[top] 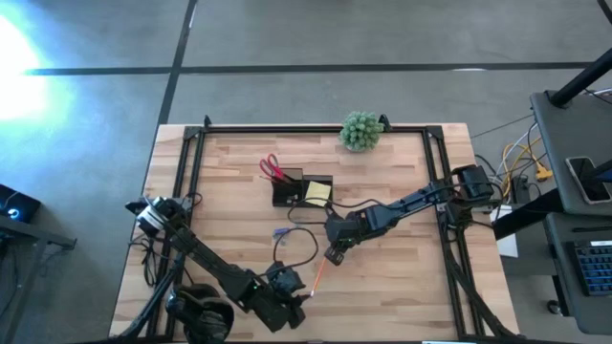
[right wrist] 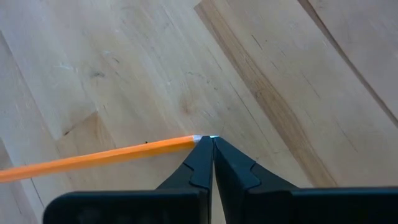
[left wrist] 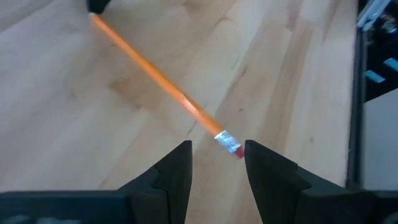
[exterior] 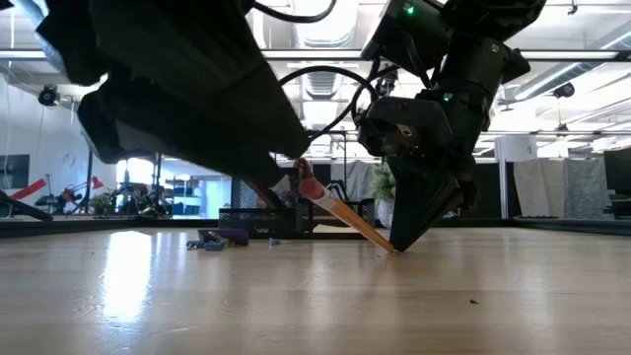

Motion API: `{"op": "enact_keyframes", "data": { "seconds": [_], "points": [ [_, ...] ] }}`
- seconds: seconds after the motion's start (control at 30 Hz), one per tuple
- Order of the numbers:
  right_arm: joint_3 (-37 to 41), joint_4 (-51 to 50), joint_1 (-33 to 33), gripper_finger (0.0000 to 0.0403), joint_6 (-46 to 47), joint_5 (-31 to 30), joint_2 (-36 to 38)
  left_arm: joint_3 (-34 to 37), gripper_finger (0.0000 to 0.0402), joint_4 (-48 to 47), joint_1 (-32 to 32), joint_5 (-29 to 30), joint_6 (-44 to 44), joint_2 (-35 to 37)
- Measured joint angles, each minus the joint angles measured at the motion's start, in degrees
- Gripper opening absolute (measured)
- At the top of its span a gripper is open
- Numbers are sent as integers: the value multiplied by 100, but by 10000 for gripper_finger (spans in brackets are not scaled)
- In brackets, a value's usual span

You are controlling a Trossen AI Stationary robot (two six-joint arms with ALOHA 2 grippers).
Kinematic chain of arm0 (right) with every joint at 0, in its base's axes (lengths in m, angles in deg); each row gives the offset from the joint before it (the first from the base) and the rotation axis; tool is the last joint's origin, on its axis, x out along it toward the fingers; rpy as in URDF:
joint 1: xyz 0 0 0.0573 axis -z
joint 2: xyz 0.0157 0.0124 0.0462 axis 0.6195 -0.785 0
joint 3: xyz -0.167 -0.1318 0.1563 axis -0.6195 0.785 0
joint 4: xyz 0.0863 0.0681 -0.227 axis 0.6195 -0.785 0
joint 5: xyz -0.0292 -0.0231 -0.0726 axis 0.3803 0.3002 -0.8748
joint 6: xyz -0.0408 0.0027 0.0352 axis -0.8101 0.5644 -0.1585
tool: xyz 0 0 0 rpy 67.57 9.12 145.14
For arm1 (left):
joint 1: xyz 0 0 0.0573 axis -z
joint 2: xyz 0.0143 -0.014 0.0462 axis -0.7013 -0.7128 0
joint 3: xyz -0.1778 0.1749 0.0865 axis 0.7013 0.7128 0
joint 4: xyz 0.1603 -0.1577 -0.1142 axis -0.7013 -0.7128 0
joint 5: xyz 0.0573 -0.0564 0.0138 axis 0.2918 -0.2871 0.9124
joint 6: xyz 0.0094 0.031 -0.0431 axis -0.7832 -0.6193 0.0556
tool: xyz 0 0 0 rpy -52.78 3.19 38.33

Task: Pick and place office supplies into organizer
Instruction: Put the orange pencil into the desk organizer

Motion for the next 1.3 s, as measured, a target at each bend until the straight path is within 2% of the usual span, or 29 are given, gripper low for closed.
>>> {"op": "enact_keyframes", "data": {
  "seconds": [0.47,0.57,0.73,0.87,0.97,1.13,1.3],
  "points": [
    [35,24,0,8,-105,2,-2,-510,132,81,-88,-29,-84,-533],
    [48,23,0,8,-108,2,0,-461,132,-88,-167,-26,-153,-501],
    [52,-35,-24,8,-255,-24,79,-263,132,-1108,-354,-28,-153,-229],
    [52,-244,-53,8,-259,-59,159,-148,132,-927,-469,-116,-161,-141],
    [48,-353,-229,8,-259,128,166,13,132,-835,-582,-128,-157,-141],
    [-18,-340,-899,9,108,480,170,303,132,-861,-660,-138,-157,58],
    [-143,58,-1464,9,518,500,141,565,132,-860,-627,-170,-151,435]
  ]
}}
